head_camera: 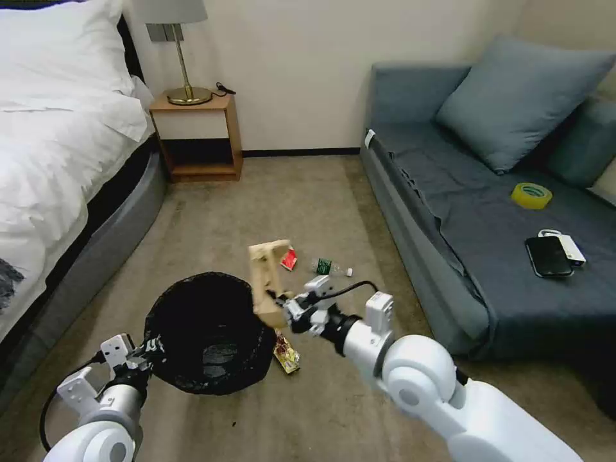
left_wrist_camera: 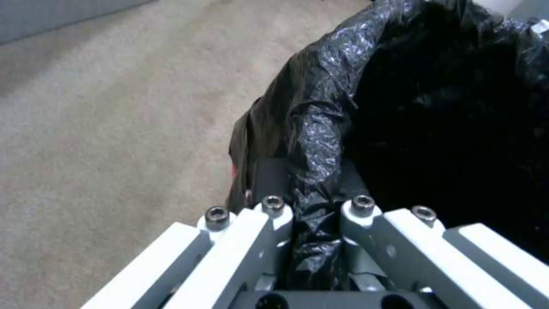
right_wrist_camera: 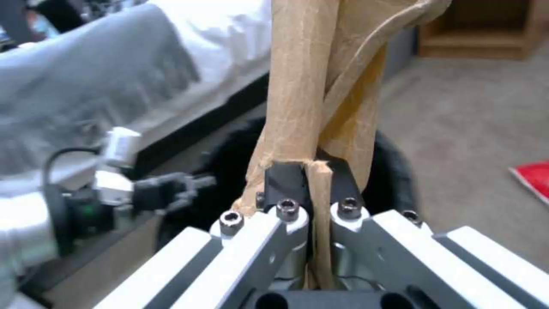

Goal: Pick up the trash bin, then pick up the garbage on the floor and place it into the trash bin.

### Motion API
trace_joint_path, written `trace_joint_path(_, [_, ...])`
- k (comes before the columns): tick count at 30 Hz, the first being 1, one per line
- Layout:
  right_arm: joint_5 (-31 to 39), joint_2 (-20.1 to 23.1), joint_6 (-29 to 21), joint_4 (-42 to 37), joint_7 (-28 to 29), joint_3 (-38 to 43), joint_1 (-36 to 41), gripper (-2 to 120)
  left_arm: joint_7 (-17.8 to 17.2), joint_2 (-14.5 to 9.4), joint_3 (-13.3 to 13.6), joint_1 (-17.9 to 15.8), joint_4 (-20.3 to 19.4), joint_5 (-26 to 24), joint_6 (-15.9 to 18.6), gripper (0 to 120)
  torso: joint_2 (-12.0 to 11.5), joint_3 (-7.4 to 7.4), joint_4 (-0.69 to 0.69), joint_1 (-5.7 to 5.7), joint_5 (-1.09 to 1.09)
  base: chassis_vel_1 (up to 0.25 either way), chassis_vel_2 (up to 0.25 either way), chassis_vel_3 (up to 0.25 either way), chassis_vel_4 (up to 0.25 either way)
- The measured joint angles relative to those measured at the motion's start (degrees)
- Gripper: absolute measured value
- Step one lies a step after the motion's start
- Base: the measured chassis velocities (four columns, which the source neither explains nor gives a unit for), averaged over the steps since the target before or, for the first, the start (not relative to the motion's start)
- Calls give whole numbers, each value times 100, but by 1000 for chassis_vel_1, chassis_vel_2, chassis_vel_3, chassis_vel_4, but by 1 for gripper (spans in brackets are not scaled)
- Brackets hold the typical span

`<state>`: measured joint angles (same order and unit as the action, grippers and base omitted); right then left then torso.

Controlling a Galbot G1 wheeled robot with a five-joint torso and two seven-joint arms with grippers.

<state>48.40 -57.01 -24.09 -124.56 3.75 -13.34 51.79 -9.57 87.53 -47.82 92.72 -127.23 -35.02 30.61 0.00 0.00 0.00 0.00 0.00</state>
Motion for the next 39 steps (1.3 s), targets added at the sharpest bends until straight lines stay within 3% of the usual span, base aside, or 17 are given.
trace_joint_path(11, [-337, -370, -34, 242, -113, -715, -373, 0, 37, 79, 193, 62, -112, 123, 6, 5, 0, 0, 0, 0, 0, 0, 0, 0, 0])
trace_joint_path(19, [-653, -537, -19, 527, -194, -925, -435, 0, 82, 65, 181, 49, -201, 61, 7, 5, 0, 0, 0, 0, 0, 0, 0, 0, 0])
trace_joint_path(23, [-759, -575, -17, 622, -219, -980, -470, 10, 94, 41, 144, 17, -208, 6, 3, 5, 0, 0, 0, 0, 0, 0, 0, 0, 0])
trace_joint_path(27, [-875, -611, -17, 746, -265, -1017, -503, 30, 112, 3, 97, -26, -220, -64, -9, 5, 0, 0, 0, 0, 0, 0, 0, 0, 0])
trace_joint_path(29, [-875, -611, -17, 746, -265, -1017, -503, 30, 112, 3, 97, -26, -220, -64, -9, 5, 0, 0, 0, 0, 0, 0, 0, 0, 0])
trace_joint_path(31, [-909, -603, -17, 763, -276, -1011, -494, 43, 120, -19, 55, -41, -214, -100, -18, 5, 0, 0, 0, 0, 0, 0, 0, 0, 0])
trace_joint_path(39, [-958, -565, 8, 769, -263, -869, -337, 68, 119, -38, 17, -60, -139, -127, -34, 5, 0, 0, 0, 0, 0, 0, 0, 0, 0])
